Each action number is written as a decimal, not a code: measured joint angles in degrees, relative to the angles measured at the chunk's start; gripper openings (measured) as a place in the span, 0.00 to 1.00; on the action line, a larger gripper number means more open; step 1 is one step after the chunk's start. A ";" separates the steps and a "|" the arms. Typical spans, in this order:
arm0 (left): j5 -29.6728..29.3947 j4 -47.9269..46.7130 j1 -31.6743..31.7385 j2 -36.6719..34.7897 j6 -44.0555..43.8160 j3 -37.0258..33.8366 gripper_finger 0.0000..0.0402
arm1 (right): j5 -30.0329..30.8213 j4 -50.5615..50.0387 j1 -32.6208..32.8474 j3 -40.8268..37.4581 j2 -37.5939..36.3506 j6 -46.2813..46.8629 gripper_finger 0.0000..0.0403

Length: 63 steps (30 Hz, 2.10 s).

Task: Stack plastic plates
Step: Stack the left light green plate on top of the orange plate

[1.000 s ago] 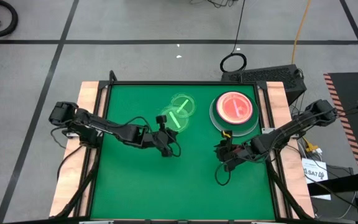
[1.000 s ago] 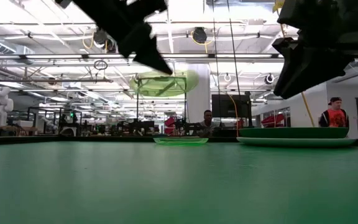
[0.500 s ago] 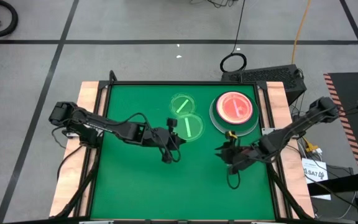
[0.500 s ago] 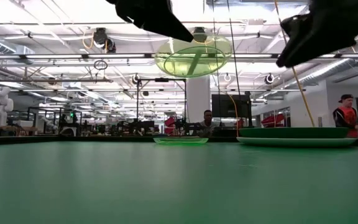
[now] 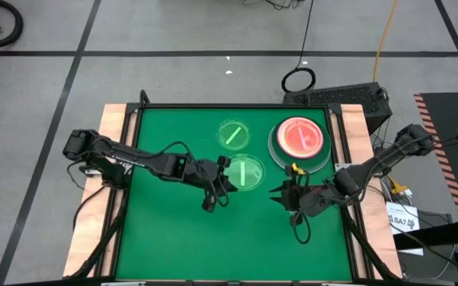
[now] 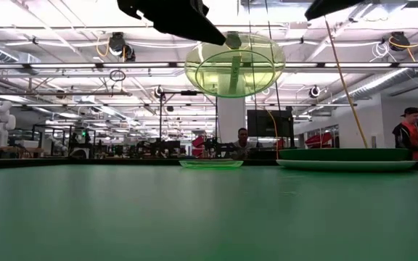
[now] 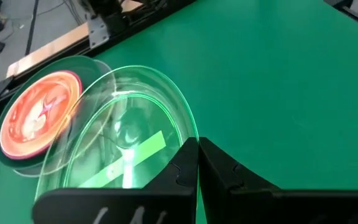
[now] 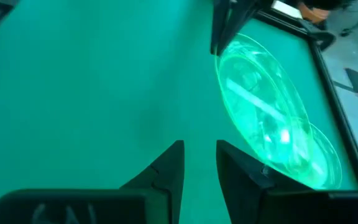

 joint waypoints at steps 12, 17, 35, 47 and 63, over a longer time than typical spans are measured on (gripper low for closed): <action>2.90 0.07 -0.45 0.00 0.91 0.00 0.01 | -4.39 0.21 -4.01 4.12 5.48 -6.29 0.24; 3.32 0.07 -0.72 0.00 1.81 0.00 0.01 | -5.96 0.18 -6.10 4.14 6.50 -6.16 0.34; 5.87 -0.15 -0.79 0.02 1.96 0.00 0.01 | -13.55 -1.23 -9.90 4.09 7.46 -7.19 0.24; 5.73 1.45 -0.79 0.04 0.75 0.00 0.03 | -15.21 -1.79 -10.33 4.09 8.35 -10.92 0.01; 0.82 7.16 -0.79 0.07 0.91 0.00 0.40 | -14.96 -2.17 -10.33 4.09 8.36 -11.16 0.00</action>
